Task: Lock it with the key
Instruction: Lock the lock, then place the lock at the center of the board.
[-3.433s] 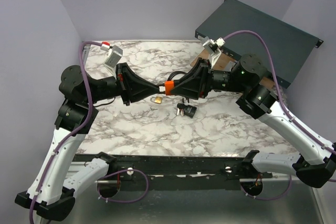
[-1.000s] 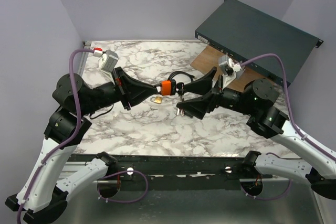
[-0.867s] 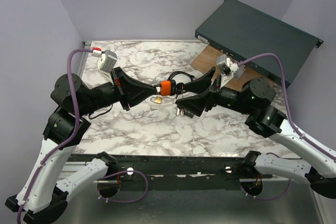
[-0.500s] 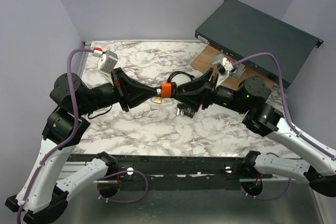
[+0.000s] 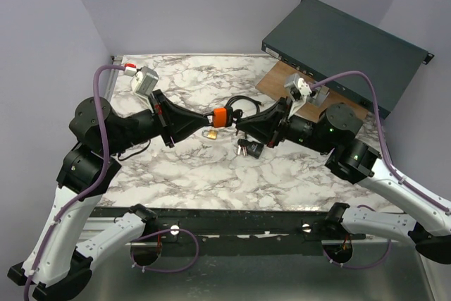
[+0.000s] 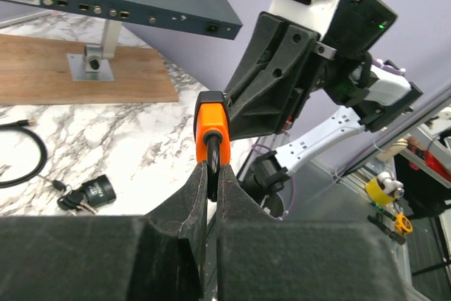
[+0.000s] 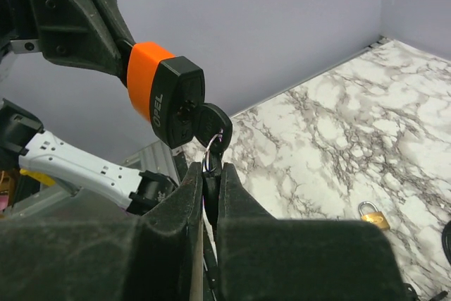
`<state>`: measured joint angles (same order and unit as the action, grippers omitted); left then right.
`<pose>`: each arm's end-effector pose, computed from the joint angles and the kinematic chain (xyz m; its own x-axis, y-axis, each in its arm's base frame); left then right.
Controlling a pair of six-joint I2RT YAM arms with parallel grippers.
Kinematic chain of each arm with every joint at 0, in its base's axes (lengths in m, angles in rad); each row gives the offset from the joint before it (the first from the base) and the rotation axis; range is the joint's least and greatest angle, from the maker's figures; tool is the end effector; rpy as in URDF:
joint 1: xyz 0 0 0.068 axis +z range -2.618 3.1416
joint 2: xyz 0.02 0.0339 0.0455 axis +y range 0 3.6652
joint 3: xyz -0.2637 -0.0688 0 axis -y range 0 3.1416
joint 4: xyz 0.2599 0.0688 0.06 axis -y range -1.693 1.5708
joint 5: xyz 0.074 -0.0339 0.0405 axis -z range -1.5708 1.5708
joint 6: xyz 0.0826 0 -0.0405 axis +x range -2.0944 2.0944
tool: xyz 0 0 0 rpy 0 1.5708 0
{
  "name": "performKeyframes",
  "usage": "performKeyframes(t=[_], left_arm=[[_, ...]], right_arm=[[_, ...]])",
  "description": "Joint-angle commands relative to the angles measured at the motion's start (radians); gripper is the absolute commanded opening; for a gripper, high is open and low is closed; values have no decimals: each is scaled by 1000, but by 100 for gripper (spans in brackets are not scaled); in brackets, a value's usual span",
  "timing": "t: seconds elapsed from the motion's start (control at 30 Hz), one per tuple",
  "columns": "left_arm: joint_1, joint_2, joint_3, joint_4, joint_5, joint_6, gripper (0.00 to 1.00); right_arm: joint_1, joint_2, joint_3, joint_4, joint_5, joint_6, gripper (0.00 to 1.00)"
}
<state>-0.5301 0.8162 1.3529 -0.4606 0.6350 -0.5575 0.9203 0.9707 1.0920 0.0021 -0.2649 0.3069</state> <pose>0.1237 -0.1293 0.5008 -0.4297 -0.2419 -0.8700 0.8131 0.3153 -0.4893 0.1489 0.2314 0.4411 -0.2085 0.2075 -0.9558 -0.9046 0.3305 0.2691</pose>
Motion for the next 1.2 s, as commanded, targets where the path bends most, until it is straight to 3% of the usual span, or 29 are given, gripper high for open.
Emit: performKeyframes(t=[0.0,0.37,0.6,0.83,1.0,1.17], left_arm=[[20,-26,38,-14,-73,28,0],[65,-66,16,-55,-53,66,0],[80,-78,-69,-99,-82,25,0],[79,-117,-442,11,-193,-161,0],[75,-97,-733,244,-194,-326,0],[40,2,-894,423,-202,-403,0]], right_arm=[[0,-2,19,-49,125,-10,1],[-1,-27,-43,-96,352,-23,1],[-1,14,-26,-146,318,-26,1],[-1,78,-35,-226,336,43,1],[0,136,-60,-285,390,68,1],[0,185,-107,-287,391,112,1]])
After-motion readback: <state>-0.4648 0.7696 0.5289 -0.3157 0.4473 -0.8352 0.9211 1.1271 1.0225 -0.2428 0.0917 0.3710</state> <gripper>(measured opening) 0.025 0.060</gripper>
